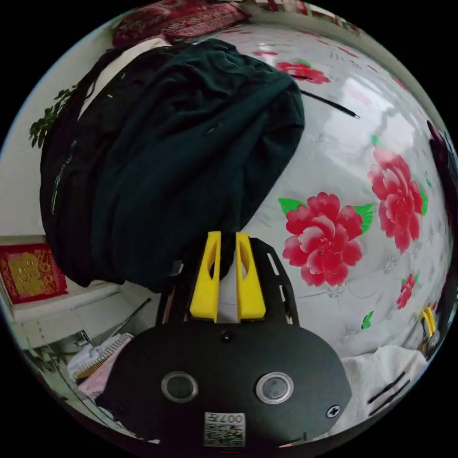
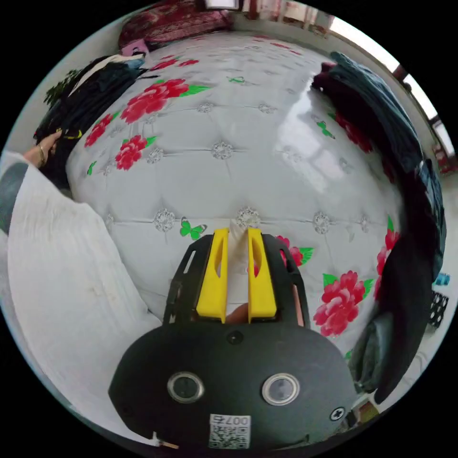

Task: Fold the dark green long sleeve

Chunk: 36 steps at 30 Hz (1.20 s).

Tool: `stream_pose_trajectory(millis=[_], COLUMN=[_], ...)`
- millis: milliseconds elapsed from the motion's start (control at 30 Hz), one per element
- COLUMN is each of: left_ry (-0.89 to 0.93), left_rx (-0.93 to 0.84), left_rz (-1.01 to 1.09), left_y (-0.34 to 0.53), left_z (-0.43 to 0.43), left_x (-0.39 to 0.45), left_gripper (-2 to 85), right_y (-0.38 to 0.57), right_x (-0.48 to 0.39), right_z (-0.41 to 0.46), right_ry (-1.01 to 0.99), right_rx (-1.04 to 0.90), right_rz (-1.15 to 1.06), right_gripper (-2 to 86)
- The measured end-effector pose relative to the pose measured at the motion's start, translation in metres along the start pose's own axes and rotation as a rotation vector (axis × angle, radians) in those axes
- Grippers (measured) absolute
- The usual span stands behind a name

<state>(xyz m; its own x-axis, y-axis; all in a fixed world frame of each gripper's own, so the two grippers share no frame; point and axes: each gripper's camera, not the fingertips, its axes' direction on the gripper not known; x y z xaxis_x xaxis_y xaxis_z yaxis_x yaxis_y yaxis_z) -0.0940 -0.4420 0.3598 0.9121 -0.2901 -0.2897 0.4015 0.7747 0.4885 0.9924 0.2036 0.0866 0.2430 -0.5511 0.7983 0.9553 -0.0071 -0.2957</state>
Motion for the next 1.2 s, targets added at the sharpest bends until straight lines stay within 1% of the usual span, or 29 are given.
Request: stream_pose_trajectory(millis=[67, 133, 233, 267, 300, 333, 400, 433, 467, 500, 533, 567, 600, 633, 667, 700, 733, 767, 833, 900, 933, 1000, 1033, 1100, 1200], left_ry=[0.039, 0.123, 0.254, 0.344, 0.478, 0.551, 0.817, 0.869, 0.972, 1.076, 1.122, 1.193, 1.177, 1.144, 1.07, 1.014, 1.008, 1.017, 1.06, 1.06, 1.048, 0.962, 0.937, 0.808, 0.675], left_rx=[-0.001, 0.033, 0.111, 0.152, 0.199, 0.225, 0.275, 0.276, 0.272, 0.25, 0.229, 0.174, 0.091, 0.045, -0.037, -0.073, -0.065, -0.031, -0.003, 0.089, 0.111, 0.195, 0.213, 0.279, 0.256], left_rz=[0.093, 0.156, 0.286, 0.337, 0.371, 0.376, 0.471, 0.522, 0.64, 0.754, 0.8, 0.889, 1.016, 1.064, 1.137, 1.202, 1.227, 1.231, 1.159, 0.97, 0.916, 0.656, 0.588, 0.361, 0.231], left_y=[0.0, 0.009, 0.036, 0.048, 0.058, 0.062, 0.068, 0.069, 0.07, 0.073, 0.074, 0.078, 0.087, 0.092, 0.104, 0.117, 0.123, 0.129, 0.123, 0.103, 0.098, 0.075, 0.069, 0.044, 0.007], left_z=[-0.01, -0.027, -0.064, -0.081, -0.099, -0.108, -0.135, -0.141, -0.154, -0.165, -0.168, -0.173, -0.173, -0.171, -0.167, -0.166, -0.168, -0.171, -0.172, -0.168, -0.165, -0.152, -0.148, -0.134, -0.116], left_x=[0.006, 0.009, 0.025, 0.033, 0.04, 0.044, 0.076, 0.091, 0.127, 0.17, 0.191, 0.235, 0.282, 0.303, 0.334, 0.347, 0.346, 0.333, 0.299, 0.23, 0.211, 0.134, 0.116, 0.059, 0.034], left_gripper=[2.6, 1.7, 0.7, 0.5, 0.5, 0.4, 0.6, 0.7, 1.1, 1.7, 2.0, 2.7, 3.4, 3.7, 4.0, 4.1, 4.1, 3.8, 3.5, 4.1, 4.2, 5.1, 5.6, 8.5, 11.5], right_y=[0.001, 0.007, 0.017, 0.019, 0.021, 0.022, 0.02, 0.019, 0.019, 0.017, 0.015, 0.015, 0.014, 0.015, 0.016, 0.02, 0.027, 0.031, 0.054, 0.068, 0.073, 0.074, 0.07, 0.059, 0.04], right_x=[0.008, 0.012, 0.016, 0.017, 0.019, 0.022, 0.027, 0.03, 0.031, 0.035, 0.038, 0.04, 0.044, 0.048, 0.05, 0.055, 0.059, 0.061, 0.07, 0.079, 0.084, 0.09, 0.092, 0.092, 0.094], right_z=[-0.001, -0.004, -0.013, -0.016, -0.023, -0.031, -0.042, -0.051, -0.055, -0.063, -0.071, -0.075, -0.08, -0.083, -0.084, -0.085, -0.085, -0.085, -0.075, -0.062, -0.054, -0.044, -0.037, -0.024, -0.001], right_ry=[-0.058, -0.168, -0.24, -0.246, -0.26, -0.282, -0.319, -0.342, -0.355, -0.383, -0.404, -0.406, -0.398, -0.387, -0.382, -0.376, -0.369, -0.363, -0.319, -0.308, -0.32, -0.346, -0.363, -0.381, -0.414], right_rx=[0.004, 0.004, 0.057, 0.073, 0.109, 0.138, 0.186, 0.232, 0.255, 0.295, 0.334, 0.353, 0.379, 0.386, 0.384, 0.379, 0.37, 0.364, 0.339, 0.292, 0.27, 0.256, 0.243, 0.211, 0.157], right_rz=[0.069, 0.096, 0.126, 0.131, 0.14, 0.15, 0.16, 0.165, 0.169, 0.177, 0.181, 0.182, 0.188, 0.198, 0.204, 0.215, 0.222, 0.226, 0.263, 0.302, 0.321, 0.339, 0.339, 0.325, 0.324], right_gripper=[7.4, 7.4, 7.4, 7.4, 7.4, 7.4, 7.5, 7.5, 7.6, 7.6, 7.7, 7.7, 7.8, 8.0, 8.1, 8.3, 8.4, 8.4, 8.5, 8.7, 8.9, 9.1, 9.3, 9.5, 9.5])
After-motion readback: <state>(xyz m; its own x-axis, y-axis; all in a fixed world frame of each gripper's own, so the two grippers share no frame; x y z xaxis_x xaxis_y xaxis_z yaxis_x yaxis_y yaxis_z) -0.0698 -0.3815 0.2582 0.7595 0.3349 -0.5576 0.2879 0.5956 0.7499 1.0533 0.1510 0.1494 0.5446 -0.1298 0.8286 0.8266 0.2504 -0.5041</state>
